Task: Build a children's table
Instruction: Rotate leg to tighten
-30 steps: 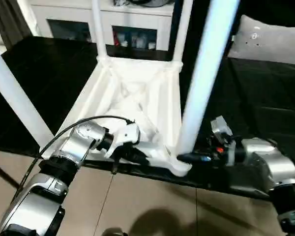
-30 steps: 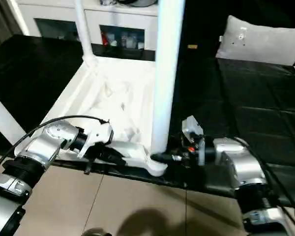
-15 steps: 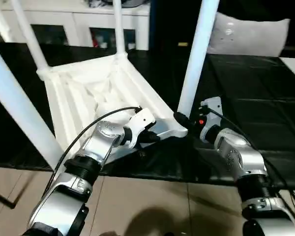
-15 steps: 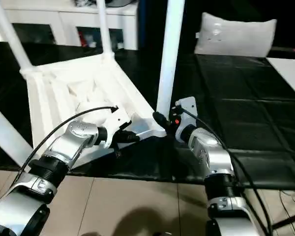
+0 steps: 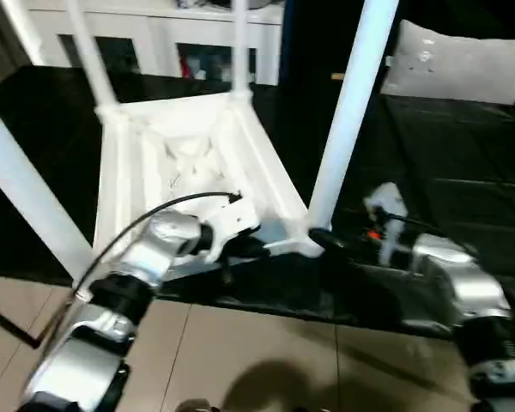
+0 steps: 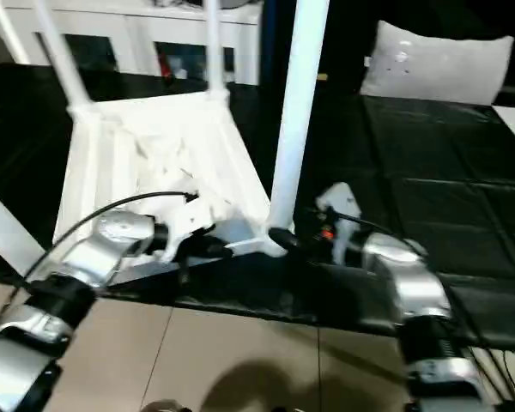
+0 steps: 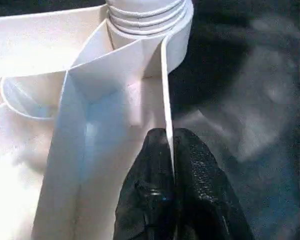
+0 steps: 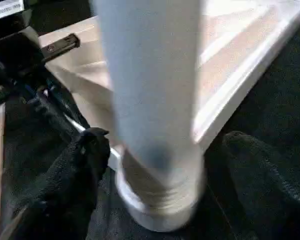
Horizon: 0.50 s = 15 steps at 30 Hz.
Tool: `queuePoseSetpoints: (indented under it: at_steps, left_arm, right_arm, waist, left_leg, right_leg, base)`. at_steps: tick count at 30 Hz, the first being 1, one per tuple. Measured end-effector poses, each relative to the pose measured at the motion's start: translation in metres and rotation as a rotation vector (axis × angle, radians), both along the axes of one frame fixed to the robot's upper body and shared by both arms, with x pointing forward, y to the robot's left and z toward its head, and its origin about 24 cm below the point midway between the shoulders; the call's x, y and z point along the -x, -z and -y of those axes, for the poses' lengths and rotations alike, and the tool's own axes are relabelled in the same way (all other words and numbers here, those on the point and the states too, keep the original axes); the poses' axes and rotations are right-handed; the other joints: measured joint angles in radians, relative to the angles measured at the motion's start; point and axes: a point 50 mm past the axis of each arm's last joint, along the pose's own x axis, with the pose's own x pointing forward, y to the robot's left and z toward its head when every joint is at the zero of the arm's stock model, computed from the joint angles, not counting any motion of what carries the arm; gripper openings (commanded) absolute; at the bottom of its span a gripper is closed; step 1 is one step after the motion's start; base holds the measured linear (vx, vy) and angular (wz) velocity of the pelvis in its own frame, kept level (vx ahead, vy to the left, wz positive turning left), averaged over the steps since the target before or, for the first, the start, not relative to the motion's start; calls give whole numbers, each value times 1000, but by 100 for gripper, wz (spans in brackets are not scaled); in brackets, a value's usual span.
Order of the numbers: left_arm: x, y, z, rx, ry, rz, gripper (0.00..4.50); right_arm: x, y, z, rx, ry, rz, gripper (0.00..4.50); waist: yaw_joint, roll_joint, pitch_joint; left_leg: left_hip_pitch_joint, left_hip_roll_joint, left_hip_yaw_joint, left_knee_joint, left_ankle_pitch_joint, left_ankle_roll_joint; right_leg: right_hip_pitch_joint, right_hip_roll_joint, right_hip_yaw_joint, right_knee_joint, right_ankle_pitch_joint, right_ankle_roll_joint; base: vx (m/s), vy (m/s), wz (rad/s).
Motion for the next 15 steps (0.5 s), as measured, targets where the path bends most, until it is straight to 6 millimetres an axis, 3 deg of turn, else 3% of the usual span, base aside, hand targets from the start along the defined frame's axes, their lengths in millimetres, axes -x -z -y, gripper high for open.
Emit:
queuePoseSetpoints:
  at_steps: [7,15]
  left_arm:
    - [8,-2,-12,-39,178,3,0]
    - [13,-3,-13,-55,288,-15,0]
  right_arm:
    - [9,-5,7,47,-241,-18,348]
    - [14,-3,-2,37,-384,-56,280]
  waist:
    - [24,0,0]
    - [25,0,0]
  left_leg:
    - [0,0,0,1,0,0]
    - [0,1,0,2,0,0]
  right_leg:
    - [0,0,0,0,0,0]
    - [0,0,0,2,0,0]
  base:
    - [0,0,0]
    - [0,0,0]
